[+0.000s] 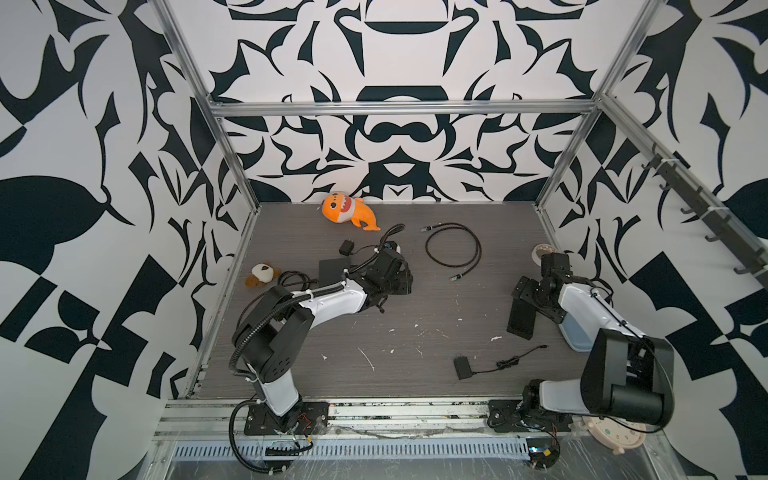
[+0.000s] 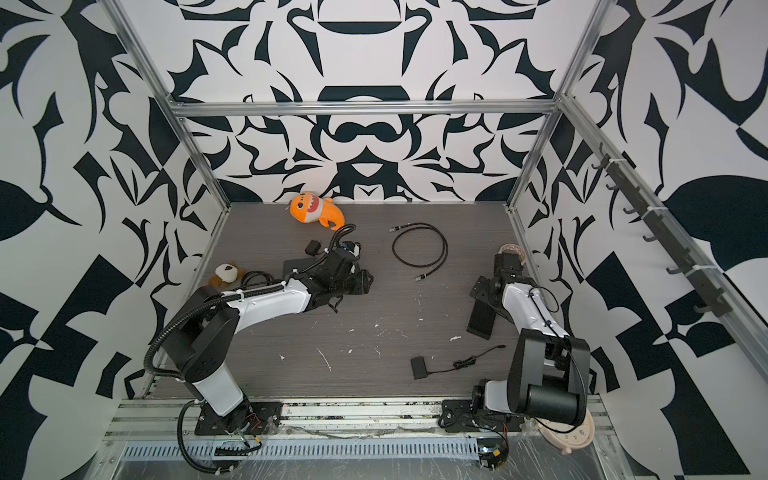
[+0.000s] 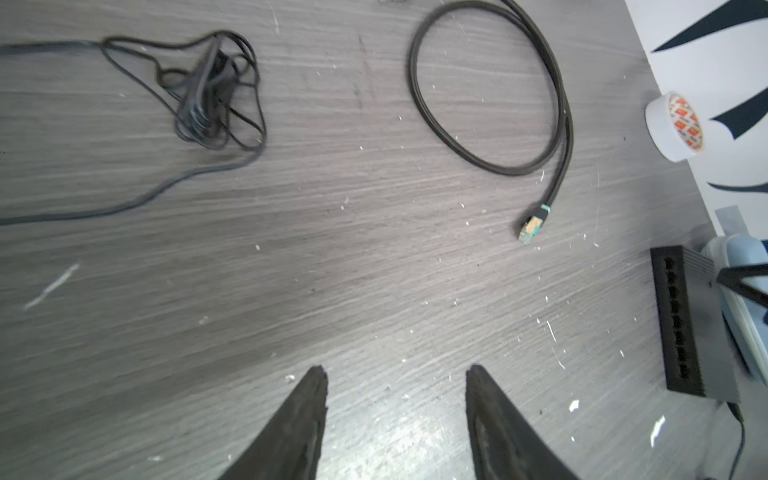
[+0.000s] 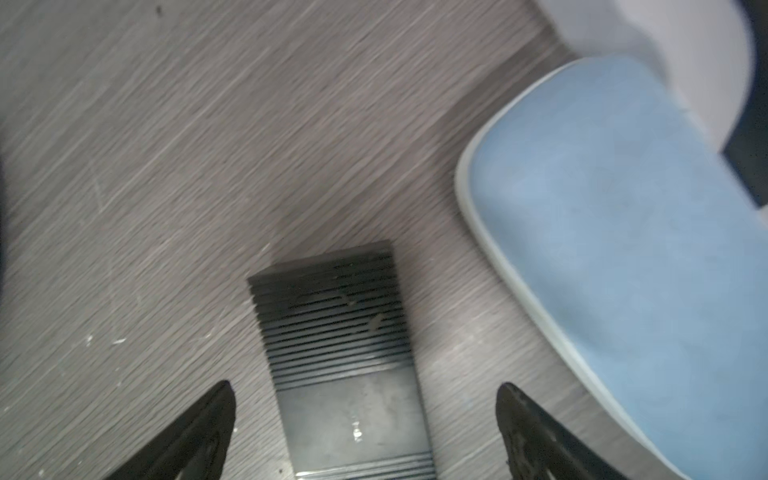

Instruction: Insert the plug into the switch port

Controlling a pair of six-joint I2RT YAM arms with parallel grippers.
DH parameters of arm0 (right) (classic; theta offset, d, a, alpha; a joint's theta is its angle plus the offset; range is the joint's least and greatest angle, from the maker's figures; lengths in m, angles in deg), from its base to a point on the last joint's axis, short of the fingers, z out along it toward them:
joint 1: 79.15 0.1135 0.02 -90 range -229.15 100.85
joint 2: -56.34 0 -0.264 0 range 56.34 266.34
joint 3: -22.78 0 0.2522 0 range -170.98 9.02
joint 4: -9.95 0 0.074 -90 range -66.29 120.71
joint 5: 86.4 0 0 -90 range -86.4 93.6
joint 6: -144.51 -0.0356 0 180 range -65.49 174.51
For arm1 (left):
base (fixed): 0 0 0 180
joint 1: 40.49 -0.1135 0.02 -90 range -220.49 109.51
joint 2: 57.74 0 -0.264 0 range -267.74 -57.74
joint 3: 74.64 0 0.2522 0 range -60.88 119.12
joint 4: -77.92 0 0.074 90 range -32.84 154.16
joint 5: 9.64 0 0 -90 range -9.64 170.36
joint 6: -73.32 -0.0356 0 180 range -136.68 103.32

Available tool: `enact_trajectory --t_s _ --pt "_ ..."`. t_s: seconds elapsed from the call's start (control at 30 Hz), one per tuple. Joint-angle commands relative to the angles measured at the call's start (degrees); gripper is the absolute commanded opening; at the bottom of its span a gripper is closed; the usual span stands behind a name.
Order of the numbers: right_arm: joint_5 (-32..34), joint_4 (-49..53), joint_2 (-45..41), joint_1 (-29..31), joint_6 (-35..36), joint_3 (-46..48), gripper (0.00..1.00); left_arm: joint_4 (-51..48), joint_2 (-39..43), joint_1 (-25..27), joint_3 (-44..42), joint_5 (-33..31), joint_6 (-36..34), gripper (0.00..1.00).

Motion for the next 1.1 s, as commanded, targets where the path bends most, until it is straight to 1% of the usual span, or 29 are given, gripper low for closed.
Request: enact_trajectory --t_s 0.0,0.2,0.37,0.43,0.53,0.63,0.77,0.83,0.9,1.0,1.07 --pt "4.3 0.6 -1.4 -0.4 -1.8 -0.2 1.00 -3.1 0.5 0.8 1.5 0.3 0.0 0.57" --pt "2.4 -1.6 -1.8 -0.4 -1.6 1.9 1.00 -8.3 2.7 0.8 2.5 -0.9 -0.1 0.57" --pt "1.9 -4.0 0.5 -0.4 -1.0 3.6 1.00 -12.3 4.9 0.9 2.9 -3.2 1.2 0.56" --pt "0.7 -5.0 1.7 -0.4 -0.7 4.1 1.00 -13.6 5.4 1.3 3.3 -4.4 1.6 0.56" --pt "-3.4 -7.1 2.3 -0.3 0.1 5.3 0.98 -15.9 5.5 2.2 4.8 -6.2 1.8 0.56" --pt "-7.9 -8.5 2.6 -0.4 0.6 6.0 0.95 -17.4 4.3 3.4 7.3 -7.5 1.8 0.56" --pt "-13.7 -9.8 4.0 -0.3 -0.3 5.6 0.90 -19.7 0.5 5.2 12.6 -7.9 0.8 0.56" --pt "-14.7 -10.4 4.6 -0.3 -0.7 5.7 0.89 -20.7 -1.4 5.8 15.2 -7.8 -0.1 0.56" --pt "-16.1 -10.7 5.1 -0.3 -0.7 5.7 0.85 -21.3 -2.9 6.0 16.8 -7.7 -1.0 0.56" --pt "-18.7 -11.4 4.8 0.2 -1.1 5.8 0.80 -19.7 -4.7 6.0 17.1 -7.5 -1.4 0.56" --pt "-20.0 -12.4 4.2 1.1 -2.3 6.2 0.78 -18.0 -5.4 6.0 17.1 -7.3 -1.1 0.56"
